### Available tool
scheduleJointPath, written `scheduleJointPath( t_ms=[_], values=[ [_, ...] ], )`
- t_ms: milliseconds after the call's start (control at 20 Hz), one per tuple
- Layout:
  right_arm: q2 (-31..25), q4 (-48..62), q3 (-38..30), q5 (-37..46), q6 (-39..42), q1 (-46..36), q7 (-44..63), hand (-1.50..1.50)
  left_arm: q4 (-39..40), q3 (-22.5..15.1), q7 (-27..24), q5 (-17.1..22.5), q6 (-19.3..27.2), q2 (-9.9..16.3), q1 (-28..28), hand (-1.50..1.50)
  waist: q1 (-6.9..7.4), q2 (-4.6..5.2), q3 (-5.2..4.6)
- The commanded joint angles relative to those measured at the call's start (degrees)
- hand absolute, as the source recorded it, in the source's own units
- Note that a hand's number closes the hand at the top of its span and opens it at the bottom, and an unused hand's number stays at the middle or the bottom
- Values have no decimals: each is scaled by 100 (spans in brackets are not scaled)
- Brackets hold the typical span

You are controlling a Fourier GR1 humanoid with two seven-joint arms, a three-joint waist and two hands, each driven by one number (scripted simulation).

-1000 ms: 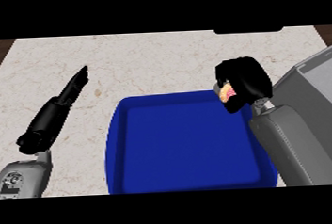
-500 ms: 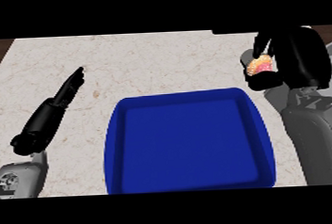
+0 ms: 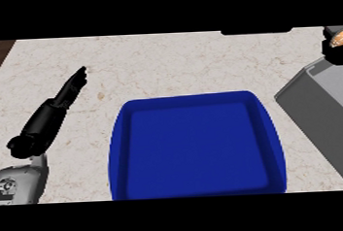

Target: Pick the cupcake from the tray and place it in the cardboard box

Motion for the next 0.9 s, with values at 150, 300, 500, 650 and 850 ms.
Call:
scheduleJointPath(
  t_ms=[150, 300, 500, 650, 850],
  values=[
    [-911, 1188, -423, 68, -52, -43, -526, 150, 143, -26, -150, -139, 56, -129, -39, 0, 37, 16, 0],
    [-1327, 1785, -676, -230, 472, 192, -907, 150, 180, 163, 44, 26, -96, 43, -335, 0, 31, 20, 3],
    [-1794, 2776, -928, -619, 1292, 113, -1236, 150, 261, 92, 5, -7, -113, -17, -300, 0, 47, 35, 5],
    [-2139, 3506, -948, -625, 1371, 125, -1761, 150, -26, 38, -151, -23, -117, -60, 98, 0, 109, 26, 6],
    [-2610, 4176, -739, -517, 1976, -43, -2008, 150, 150, 18, -278, -144, -110, -53, 20, 0, 110, 35, 2]
  ],
)
